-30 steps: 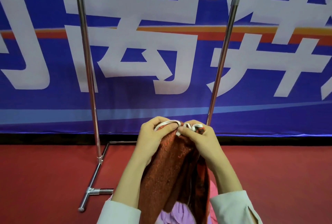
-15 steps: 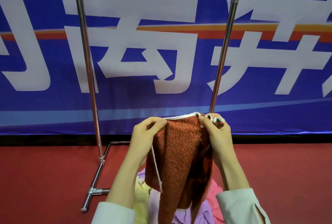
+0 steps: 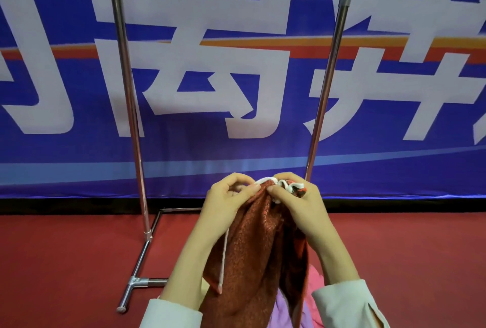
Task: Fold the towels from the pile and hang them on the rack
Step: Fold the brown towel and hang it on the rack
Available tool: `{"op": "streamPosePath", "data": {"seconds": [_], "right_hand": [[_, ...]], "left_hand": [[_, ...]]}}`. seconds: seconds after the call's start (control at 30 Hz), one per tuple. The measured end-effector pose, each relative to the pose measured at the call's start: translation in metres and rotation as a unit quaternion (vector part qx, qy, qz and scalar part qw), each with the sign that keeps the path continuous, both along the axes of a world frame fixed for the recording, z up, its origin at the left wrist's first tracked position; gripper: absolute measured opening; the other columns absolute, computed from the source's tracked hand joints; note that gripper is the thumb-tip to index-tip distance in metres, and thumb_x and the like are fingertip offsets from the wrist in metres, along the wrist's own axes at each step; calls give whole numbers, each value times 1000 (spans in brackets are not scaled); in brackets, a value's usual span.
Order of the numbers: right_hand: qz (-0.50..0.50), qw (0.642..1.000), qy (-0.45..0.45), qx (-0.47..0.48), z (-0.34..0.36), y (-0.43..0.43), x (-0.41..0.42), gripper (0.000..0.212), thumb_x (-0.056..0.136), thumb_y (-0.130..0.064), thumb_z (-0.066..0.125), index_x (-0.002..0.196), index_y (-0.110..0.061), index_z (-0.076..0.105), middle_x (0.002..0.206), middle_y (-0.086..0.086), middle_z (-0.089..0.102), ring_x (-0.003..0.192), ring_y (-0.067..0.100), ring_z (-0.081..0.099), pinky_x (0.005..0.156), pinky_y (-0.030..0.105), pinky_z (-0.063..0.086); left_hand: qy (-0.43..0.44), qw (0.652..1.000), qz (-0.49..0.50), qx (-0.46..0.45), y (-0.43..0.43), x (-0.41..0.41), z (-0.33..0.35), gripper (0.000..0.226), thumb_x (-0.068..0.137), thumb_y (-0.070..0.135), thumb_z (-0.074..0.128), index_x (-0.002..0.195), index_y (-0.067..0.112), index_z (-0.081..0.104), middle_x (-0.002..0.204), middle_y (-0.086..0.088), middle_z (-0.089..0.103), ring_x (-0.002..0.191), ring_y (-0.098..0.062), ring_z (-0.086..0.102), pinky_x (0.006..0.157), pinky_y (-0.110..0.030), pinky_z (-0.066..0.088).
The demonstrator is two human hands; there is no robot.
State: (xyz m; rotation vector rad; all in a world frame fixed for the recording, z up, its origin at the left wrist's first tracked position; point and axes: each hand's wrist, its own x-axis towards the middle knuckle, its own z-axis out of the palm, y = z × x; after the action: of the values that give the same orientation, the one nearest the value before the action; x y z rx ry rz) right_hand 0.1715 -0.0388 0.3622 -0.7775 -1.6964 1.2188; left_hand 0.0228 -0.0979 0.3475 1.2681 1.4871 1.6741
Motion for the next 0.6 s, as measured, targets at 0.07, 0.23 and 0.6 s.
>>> {"op": "streamPosePath", "data": {"seconds": [0.07,0.23,0.6], "right_hand": [[-33,999,29,-10,1,1,1,4,86,-10,68,84,-13,69,76,1,65,70,7,59,65,18,46],[-97,988,115,-46,3,0,-2,20,86,-2,59,69,-13,58,55,-6,49,54,7,44,50,18,36],[-105,986,109,-70,-2,7,2,7,85,-5,66,81,-10,61,68,2,58,65,13,55,63,28,44]], "left_hand": [[34,999,0,-12,3,-5,-6,7,86,20,69,80,24,69,72,5,65,66,-12,55,69,-25,43],[139,987,18,-75,6,-8,-18,16,87,16,61,80,30,65,66,2,54,59,-8,42,60,-18,36],[-99,995,17,-12,3,-2,-7,17,94,19,57,92,9,71,86,-7,71,80,-14,65,75,-25,50]]}}
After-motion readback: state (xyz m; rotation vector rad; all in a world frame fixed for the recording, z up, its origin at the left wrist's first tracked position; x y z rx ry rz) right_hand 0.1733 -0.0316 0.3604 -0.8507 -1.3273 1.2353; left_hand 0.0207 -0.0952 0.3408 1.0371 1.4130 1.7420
